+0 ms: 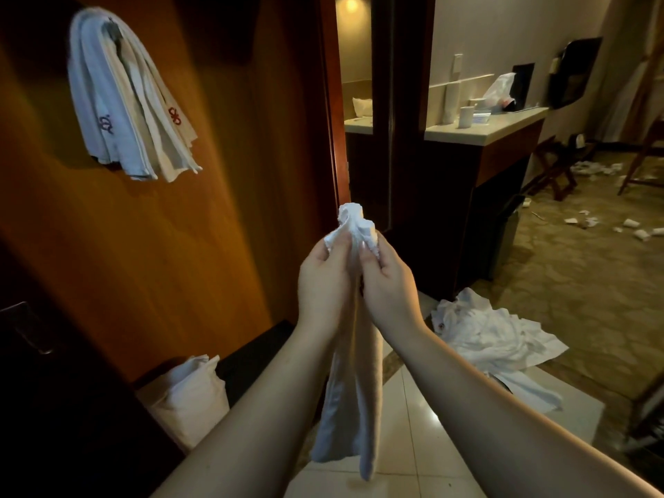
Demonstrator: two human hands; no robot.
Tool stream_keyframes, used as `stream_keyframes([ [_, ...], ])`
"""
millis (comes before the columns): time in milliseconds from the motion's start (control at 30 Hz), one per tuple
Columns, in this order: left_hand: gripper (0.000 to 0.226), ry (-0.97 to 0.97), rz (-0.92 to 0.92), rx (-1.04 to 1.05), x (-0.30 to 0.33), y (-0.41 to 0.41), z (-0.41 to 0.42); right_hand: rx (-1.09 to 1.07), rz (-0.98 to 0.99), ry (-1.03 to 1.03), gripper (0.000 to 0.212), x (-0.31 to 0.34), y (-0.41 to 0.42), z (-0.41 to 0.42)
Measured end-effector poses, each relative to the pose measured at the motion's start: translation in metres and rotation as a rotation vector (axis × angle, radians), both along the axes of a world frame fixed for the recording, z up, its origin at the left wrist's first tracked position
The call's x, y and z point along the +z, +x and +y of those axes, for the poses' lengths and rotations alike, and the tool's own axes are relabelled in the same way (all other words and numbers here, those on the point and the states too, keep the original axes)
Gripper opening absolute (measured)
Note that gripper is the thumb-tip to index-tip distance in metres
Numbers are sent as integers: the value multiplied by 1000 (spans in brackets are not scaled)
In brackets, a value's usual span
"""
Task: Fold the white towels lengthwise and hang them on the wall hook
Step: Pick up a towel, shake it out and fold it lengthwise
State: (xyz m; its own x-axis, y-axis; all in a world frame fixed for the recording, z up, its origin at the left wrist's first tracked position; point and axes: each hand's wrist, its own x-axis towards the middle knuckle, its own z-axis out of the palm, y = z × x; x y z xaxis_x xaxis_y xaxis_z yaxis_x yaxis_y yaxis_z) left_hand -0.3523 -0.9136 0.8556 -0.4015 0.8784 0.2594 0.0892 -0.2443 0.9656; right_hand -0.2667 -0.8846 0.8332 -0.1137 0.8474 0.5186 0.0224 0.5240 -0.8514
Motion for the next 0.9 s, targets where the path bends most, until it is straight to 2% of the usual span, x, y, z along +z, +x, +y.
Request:
stream_keyframes([
  [233, 31, -191, 6, -276, 10, -5, 0, 123, 32, -155, 24, 8, 9, 2],
  [300, 39, -230, 26, -311, 17, -11, -1, 169, -73, -164, 28, 10, 14, 6],
  [400, 38, -263, 25, -361, 28, -17, -2, 192, -386, -65, 61, 11, 20, 13],
  [467, 36, -259, 38, -425, 28, -25, -7, 172, -458, -6, 67, 8, 19, 14],
  [600, 44, -282, 183, -504, 26, -35, -18, 61, -427, 61, 40, -7, 14, 15],
  [667, 42, -280, 319, -454, 29, -33, -12, 56, -385, 0, 29, -12, 12, 17],
  [767, 32, -321, 381, -279, 36, -30, 2, 37, -327, -63, 13, -10, 14, 19],
  [800, 31, -308, 478, -205, 39, -33, 1, 32, -280, -63, 12, -7, 16, 19],
  [833, 28, -213, 541, -93, 37, -41, 3, 44, -247, -69, 12, -3, 19, 20],
  [900, 20, -91, 412, 84, 34, -55, 2, 130, -205, -102, 11, 6, 25, 24],
])
